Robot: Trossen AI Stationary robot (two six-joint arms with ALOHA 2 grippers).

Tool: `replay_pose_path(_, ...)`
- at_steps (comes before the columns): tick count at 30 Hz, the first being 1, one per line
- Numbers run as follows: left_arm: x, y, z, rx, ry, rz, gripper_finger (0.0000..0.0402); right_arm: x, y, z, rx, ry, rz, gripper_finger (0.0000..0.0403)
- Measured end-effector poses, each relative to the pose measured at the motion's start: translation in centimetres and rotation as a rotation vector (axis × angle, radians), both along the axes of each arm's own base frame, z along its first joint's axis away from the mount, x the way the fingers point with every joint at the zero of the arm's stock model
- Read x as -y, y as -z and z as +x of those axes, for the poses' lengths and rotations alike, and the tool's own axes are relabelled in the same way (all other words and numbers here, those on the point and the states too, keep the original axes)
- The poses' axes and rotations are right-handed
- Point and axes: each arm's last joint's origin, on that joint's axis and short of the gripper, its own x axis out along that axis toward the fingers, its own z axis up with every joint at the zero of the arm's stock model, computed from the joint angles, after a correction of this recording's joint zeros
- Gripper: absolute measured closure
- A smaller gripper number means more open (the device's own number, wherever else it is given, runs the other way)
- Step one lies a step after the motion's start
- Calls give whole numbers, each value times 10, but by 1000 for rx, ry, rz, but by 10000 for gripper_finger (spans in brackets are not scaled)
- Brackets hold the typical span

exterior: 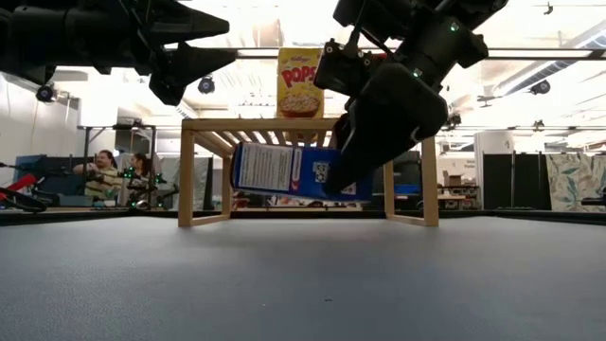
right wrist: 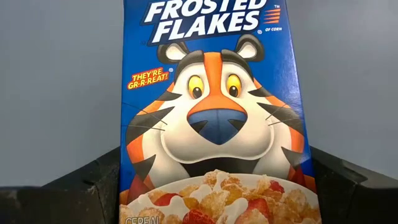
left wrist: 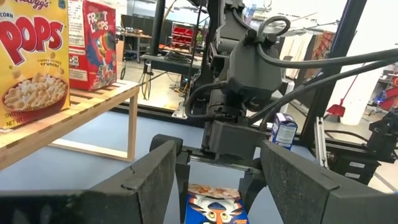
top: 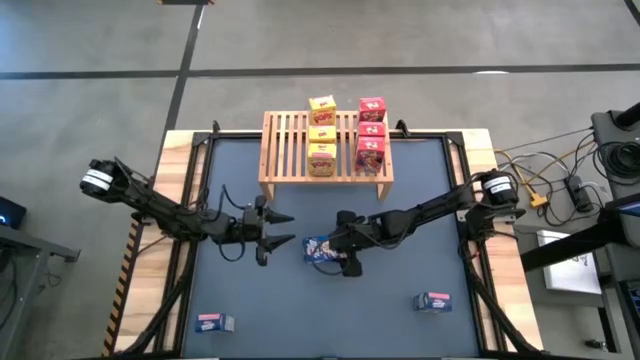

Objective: Stack cereal on shelf
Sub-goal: Put the top blue cereal box on the shelf

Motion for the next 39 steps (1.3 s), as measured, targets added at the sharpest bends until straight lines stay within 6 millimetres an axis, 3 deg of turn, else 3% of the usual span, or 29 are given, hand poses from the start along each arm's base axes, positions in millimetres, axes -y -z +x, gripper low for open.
replay_pose_path(10, 0, -3, 1, 15, 0, 3, 183, 0, -2, 0, 15, -1, 2, 78)
replay_pose_path(18, 4, -22, 11, 71, 1, -39, 183, 3, -10, 0, 52, 82, -71, 78)
replay_pose_path(28, 6, -28, 17, 2, 1, -11, 183, -8, -34, -10, 114, 64, -75, 78)
replay_pose_path(39, 0, -39, 2, 26, -36, -99, 183, -16, -60, -28, 175, 205, -286, 78)
